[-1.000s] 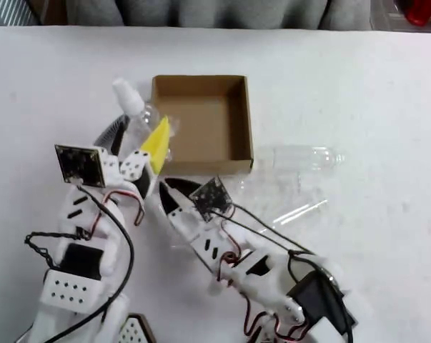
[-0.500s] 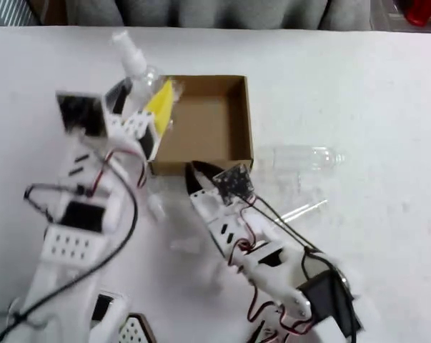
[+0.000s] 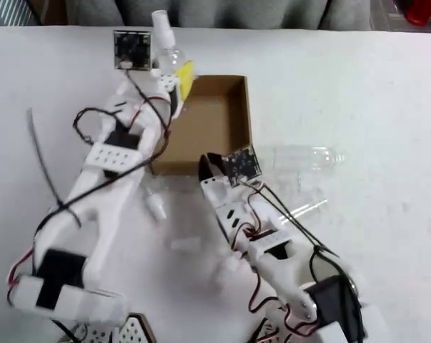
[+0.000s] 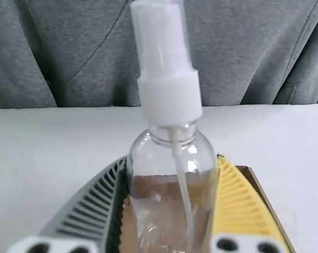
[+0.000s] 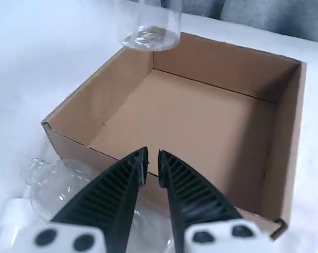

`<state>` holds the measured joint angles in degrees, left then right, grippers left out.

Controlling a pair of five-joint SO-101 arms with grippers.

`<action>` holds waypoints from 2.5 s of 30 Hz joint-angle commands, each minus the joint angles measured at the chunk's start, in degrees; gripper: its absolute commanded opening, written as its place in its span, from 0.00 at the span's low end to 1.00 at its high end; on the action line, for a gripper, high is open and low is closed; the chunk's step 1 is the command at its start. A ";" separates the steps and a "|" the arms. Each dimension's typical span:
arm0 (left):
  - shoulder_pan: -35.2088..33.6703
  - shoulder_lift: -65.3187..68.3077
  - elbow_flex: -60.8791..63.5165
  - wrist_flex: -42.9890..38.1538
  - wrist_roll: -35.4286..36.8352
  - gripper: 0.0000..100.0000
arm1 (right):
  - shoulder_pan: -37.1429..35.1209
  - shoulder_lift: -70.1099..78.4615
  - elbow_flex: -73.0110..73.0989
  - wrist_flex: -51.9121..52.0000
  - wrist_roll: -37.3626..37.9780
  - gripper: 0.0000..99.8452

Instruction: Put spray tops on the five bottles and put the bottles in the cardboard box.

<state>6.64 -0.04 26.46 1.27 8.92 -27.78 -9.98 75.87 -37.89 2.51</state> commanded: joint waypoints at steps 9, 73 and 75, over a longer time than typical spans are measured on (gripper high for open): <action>-3.38 13.32 -14.77 -3.16 0.18 0.03 | 0.75 0.84 -3.78 -0.04 0.44 0.01; -3.82 37.85 -18.20 -26.90 -5.45 0.17 | -1.19 0.48 -3.87 0.04 0.70 0.01; -3.82 37.76 -17.93 -26.81 -5.45 0.20 | -1.19 0.40 -3.87 0.04 0.70 0.01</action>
<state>3.82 38.90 8.62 -23.87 4.18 -28.57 -8.75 74.64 -37.89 2.51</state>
